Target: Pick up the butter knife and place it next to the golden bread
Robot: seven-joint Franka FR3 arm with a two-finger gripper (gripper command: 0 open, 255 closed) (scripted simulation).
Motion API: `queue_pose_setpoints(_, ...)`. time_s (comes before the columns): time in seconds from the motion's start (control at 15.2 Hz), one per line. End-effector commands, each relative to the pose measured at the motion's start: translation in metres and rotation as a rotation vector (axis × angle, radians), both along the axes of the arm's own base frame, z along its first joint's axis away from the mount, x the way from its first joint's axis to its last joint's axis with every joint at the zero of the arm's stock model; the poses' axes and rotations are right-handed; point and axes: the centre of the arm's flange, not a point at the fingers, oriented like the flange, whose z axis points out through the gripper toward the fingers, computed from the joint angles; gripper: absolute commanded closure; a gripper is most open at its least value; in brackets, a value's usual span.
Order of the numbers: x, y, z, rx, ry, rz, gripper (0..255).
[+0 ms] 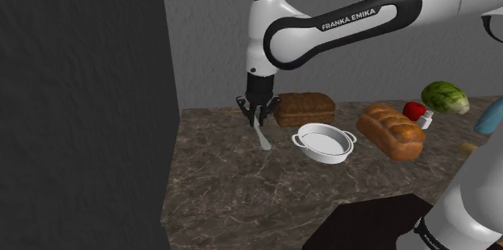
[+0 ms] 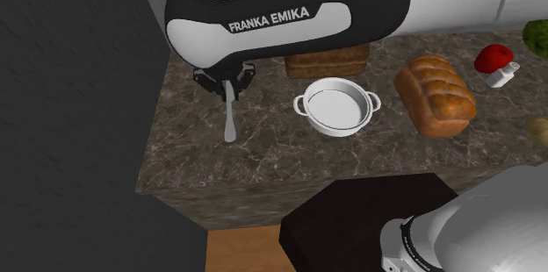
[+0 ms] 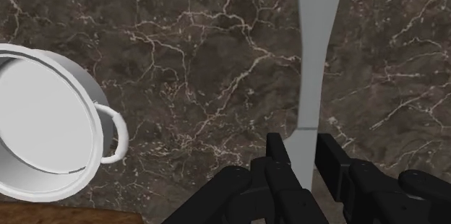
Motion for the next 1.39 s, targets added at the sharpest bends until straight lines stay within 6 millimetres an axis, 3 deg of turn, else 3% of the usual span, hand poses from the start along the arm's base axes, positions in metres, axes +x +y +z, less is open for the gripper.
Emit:
queue_pose_setpoints(0.0, 0.000, 0.000, 0.010, 0.000, 0.001, 0.000, 255)
queue_pose_setpoints(0.4, 0.000, 0.000, 0.038, 0.000, 0.001, 0.000, 255)
queue_pose_setpoints(1.32, -0.094, -0.159, 0.038, 0.000, 0.001, 0.000, 255)
